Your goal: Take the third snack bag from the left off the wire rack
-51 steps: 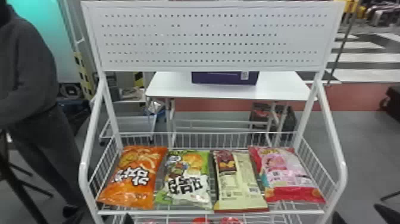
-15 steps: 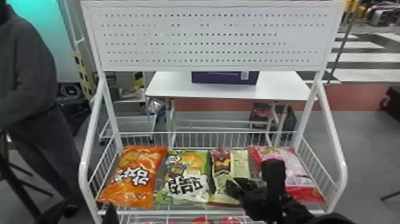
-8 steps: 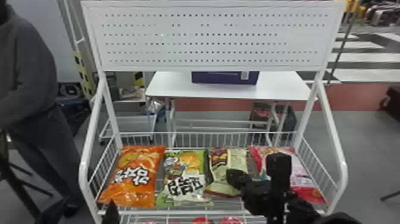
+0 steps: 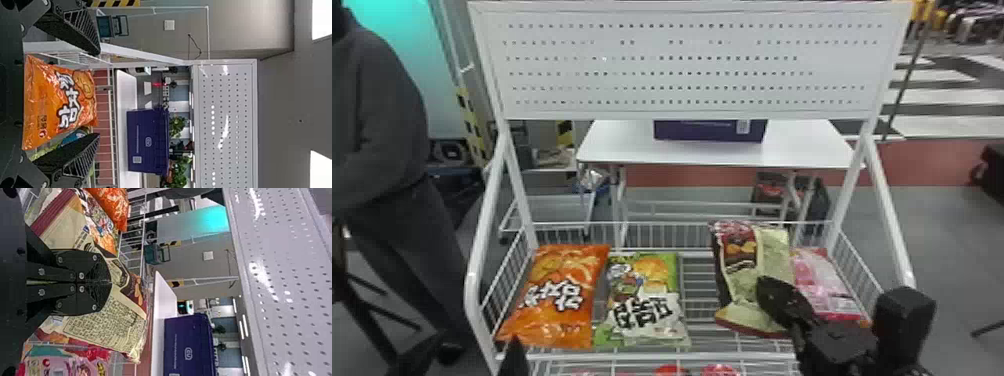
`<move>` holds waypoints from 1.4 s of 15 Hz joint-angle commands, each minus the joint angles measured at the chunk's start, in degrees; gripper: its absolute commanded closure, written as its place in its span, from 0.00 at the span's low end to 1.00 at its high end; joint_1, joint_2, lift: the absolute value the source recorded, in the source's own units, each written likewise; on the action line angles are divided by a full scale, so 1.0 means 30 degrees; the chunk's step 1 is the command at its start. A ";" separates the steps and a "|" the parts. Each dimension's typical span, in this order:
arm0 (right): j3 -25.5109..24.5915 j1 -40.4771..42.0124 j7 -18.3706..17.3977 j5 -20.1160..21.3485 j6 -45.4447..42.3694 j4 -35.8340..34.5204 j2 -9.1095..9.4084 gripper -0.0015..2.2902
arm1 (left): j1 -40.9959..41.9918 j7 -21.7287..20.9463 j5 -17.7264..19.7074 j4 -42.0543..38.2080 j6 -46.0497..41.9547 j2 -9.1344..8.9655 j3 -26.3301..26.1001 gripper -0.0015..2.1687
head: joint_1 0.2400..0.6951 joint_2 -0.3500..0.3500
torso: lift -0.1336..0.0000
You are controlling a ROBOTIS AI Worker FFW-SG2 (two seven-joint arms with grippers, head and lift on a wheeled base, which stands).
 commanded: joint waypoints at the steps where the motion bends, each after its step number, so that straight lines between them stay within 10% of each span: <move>1: -0.1108 0.2387 -0.0002 -0.0035 -0.2215 -0.0869 -0.0776 0.98 | 0.0001 0.0026 0.0089 0.0048 -0.0055 0.0007 0.0192 0.07 | 0.57 0.50 | 1.00; 12: -0.7055 0.9448 0.0466 -0.2057 -0.8602 -0.1601 -0.1567 0.98 | 0.0206 -0.0004 0.0412 -0.0040 -0.0173 0.0300 0.0427 0.07 | 0.57 0.50 | 1.00; 21: -0.7436 1.0121 0.0642 -0.2203 -0.9188 -0.2011 -0.1538 0.98 | 0.0762 0.0026 0.0382 -0.0567 -0.0348 0.0212 0.0632 0.07 | 0.57 0.50 | 1.00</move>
